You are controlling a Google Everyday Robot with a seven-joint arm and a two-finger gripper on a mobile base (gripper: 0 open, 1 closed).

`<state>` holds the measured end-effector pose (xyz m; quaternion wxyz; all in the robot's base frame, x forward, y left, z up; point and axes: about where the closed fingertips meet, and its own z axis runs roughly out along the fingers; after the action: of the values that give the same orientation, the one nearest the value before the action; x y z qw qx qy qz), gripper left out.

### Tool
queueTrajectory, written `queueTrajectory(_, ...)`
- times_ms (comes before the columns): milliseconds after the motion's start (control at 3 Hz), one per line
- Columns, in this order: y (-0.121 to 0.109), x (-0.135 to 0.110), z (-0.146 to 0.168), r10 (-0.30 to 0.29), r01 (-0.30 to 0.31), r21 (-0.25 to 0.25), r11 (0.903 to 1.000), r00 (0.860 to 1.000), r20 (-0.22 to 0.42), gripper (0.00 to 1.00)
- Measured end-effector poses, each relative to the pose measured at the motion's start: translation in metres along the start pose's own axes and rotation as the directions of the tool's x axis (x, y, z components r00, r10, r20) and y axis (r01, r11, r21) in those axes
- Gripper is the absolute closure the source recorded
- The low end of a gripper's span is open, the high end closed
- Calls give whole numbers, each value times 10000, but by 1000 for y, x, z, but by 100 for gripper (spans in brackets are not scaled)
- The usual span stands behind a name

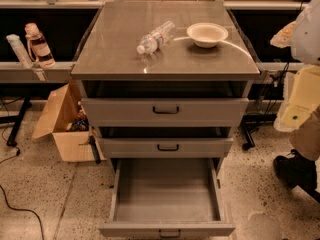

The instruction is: Place water bottle into bottom drawer

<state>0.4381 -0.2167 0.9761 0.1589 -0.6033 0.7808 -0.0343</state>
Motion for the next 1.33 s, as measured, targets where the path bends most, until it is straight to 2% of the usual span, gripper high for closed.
queueTrajectory(333,0,0,0,0,0,0,10000,10000,0,0)
queueTrajectory(667,-14,-6,-4,-282,278,102,9996,9990,338,0)
queueTrajectory(1000,-38,-15,-5,-811,799,169,9967,9926,900,0)
queueTrajectory(1333,-59,-30,-7,-1930,1905,326,9812,9737,1211,0)
